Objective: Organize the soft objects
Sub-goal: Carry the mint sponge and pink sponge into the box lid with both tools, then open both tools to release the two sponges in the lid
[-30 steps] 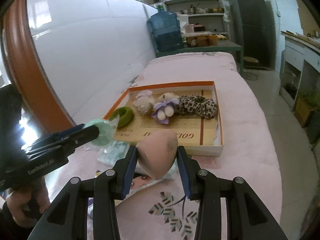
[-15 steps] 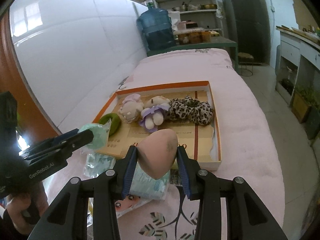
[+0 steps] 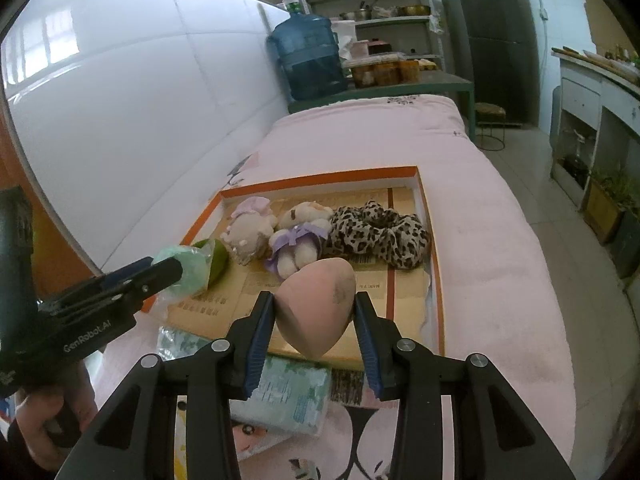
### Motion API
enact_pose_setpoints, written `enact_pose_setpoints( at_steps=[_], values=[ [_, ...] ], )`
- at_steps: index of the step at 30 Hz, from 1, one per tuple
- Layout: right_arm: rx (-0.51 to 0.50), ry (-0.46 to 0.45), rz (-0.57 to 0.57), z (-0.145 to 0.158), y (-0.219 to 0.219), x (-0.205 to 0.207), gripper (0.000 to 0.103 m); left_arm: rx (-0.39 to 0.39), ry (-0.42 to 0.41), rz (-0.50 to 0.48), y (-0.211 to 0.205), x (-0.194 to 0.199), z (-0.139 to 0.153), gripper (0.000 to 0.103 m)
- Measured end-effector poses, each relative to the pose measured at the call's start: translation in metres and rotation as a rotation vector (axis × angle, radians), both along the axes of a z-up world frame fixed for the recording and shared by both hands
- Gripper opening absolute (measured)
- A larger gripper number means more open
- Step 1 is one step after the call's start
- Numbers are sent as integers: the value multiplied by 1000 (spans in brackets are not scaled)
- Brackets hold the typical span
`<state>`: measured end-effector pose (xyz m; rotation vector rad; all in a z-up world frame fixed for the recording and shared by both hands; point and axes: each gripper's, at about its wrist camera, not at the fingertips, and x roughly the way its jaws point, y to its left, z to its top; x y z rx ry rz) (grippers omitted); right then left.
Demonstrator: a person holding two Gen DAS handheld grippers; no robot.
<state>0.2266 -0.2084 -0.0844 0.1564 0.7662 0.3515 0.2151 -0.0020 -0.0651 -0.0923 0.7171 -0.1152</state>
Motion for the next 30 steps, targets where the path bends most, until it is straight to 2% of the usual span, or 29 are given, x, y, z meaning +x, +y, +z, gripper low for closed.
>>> enact_pose_setpoints(
  at_steps=[12, 23, 30],
  values=[
    [-21, 14, -10, -8, 3, 31, 41, 19, 21, -2, -3, 21, -8, 44],
    [-50, 72, -24, -39, 6, 55, 41, 44, 69, -3, -11, 33, -32, 44],
    [-77, 95, -27, -50, 8, 62, 43, 25, 99, -8, -11, 38, -41, 45]
  ],
)
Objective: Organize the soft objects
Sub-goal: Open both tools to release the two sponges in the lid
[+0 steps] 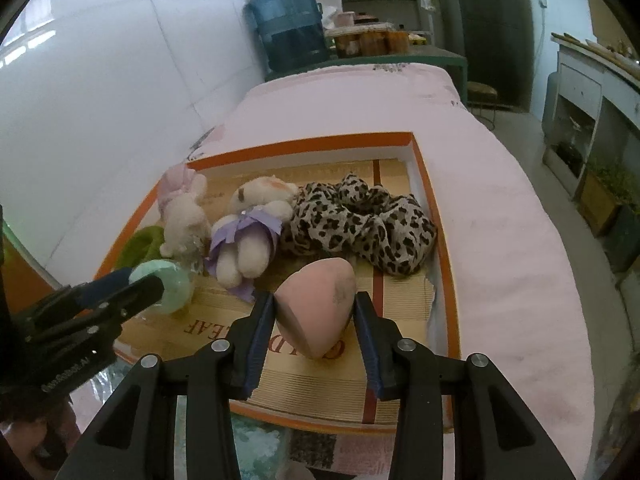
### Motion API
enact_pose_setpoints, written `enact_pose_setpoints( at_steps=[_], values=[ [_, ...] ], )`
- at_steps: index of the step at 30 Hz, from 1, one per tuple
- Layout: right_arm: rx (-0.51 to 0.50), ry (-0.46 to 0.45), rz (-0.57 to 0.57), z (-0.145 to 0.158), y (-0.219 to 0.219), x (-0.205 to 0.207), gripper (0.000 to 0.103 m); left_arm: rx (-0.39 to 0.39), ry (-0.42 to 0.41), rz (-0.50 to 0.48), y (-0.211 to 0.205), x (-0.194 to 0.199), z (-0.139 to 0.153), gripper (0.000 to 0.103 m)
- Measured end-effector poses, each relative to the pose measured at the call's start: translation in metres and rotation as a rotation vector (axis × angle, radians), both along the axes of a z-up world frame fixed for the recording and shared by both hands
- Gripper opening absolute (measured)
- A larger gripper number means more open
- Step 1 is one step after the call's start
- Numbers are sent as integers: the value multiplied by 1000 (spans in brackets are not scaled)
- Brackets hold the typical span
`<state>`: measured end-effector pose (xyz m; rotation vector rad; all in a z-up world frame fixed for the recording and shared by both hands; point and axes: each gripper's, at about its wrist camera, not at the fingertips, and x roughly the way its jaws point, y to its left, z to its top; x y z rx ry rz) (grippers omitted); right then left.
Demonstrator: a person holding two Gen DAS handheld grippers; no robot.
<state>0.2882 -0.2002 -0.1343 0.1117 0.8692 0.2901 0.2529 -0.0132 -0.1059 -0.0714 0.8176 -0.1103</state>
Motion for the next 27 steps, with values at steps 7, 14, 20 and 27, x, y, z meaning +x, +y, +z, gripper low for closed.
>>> enact_pose_setpoints(
  at_steps=[7, 14, 20, 27],
  values=[
    [-25, 0, -1, -2, 3, -2, 44, -49, 30, 8, 7, 1, -1, 48],
    [-33, -16, -9, 5, 2, -7, 52, -23, 2, 21, 7, -9, 8, 54],
    [-36, -21, -11, 10, 2, -13, 56, -18, -13, 23, 7, -16, 15, 55],
    [-28, -40, -21, 23, -2, -30, 56, -8, -29, 31, 10, -32, 25, 55]
  ],
)
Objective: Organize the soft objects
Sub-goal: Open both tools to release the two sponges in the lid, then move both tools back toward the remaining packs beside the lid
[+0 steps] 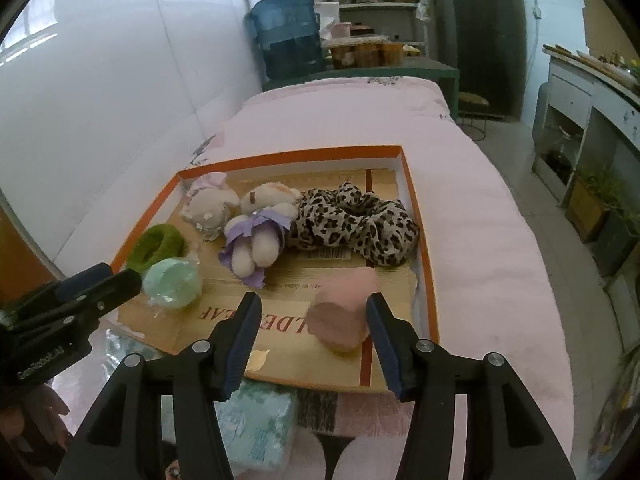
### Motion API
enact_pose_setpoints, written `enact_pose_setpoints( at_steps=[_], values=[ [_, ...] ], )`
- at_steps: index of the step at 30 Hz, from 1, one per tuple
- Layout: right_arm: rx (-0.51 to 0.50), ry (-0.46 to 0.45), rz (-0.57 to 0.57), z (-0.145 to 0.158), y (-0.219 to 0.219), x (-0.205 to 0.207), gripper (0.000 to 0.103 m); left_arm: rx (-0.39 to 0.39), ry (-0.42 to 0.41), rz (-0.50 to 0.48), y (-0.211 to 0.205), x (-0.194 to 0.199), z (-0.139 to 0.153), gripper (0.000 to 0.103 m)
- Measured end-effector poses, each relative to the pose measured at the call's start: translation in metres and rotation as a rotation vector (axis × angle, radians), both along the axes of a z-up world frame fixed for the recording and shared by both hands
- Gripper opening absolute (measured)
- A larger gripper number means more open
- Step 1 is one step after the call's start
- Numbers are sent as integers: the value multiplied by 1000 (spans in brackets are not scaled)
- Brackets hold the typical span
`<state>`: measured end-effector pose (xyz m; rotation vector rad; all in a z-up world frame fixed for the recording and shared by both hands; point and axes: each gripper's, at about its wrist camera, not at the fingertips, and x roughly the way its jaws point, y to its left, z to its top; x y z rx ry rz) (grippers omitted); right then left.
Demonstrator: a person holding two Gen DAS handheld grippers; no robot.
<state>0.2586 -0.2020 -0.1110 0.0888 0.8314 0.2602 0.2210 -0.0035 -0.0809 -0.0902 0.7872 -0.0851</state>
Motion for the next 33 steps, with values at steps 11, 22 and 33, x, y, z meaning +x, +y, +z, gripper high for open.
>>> enact_pose_setpoints(
  at_steps=[11, 22, 33],
  values=[
    [-10, -33, 11, 21, 5, -45, 56, -6, -14, 11, 7, -38, 14, 55],
    [-7, -42, 15, 33, 11, -81, 57, -31, -31, 21, 18, -70, 22, 55],
    [-11, -38, 21, 36, 16, -103, 57, -40, -38, 16, 22, -94, 24, 55]
  ],
)
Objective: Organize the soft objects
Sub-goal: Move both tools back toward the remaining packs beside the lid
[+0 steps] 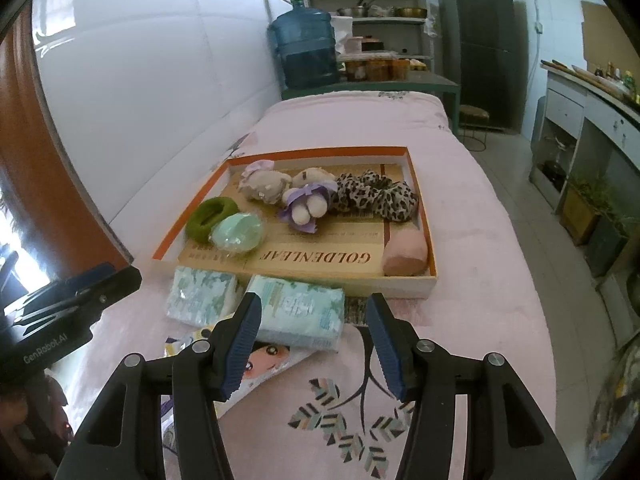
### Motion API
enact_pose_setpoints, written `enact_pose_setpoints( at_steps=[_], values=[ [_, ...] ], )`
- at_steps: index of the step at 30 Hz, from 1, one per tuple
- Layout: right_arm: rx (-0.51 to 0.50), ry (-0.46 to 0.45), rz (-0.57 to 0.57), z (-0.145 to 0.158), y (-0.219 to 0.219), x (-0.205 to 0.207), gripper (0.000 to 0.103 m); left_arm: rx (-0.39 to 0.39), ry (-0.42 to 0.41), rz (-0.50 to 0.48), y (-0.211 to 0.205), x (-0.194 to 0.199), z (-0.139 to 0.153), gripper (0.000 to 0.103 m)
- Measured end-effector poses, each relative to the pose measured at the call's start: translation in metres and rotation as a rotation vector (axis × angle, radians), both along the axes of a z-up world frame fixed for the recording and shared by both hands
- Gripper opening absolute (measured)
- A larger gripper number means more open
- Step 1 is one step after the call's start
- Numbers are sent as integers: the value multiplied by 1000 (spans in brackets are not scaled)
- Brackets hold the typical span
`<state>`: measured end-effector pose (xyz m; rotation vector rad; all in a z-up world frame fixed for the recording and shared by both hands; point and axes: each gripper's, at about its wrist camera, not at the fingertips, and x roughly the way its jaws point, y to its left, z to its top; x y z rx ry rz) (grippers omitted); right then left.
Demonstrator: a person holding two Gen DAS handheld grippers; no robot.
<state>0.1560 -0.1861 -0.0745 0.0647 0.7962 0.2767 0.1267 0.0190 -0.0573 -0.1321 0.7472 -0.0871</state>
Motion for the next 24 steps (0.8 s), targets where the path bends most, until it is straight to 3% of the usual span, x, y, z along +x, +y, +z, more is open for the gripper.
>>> enact_pose_setpoints(
  at_steps=[24],
  values=[
    [-10, 48, 26, -14, 6, -44, 57, -34, -1, -17, 9, -45, -15, 55]
  ],
)
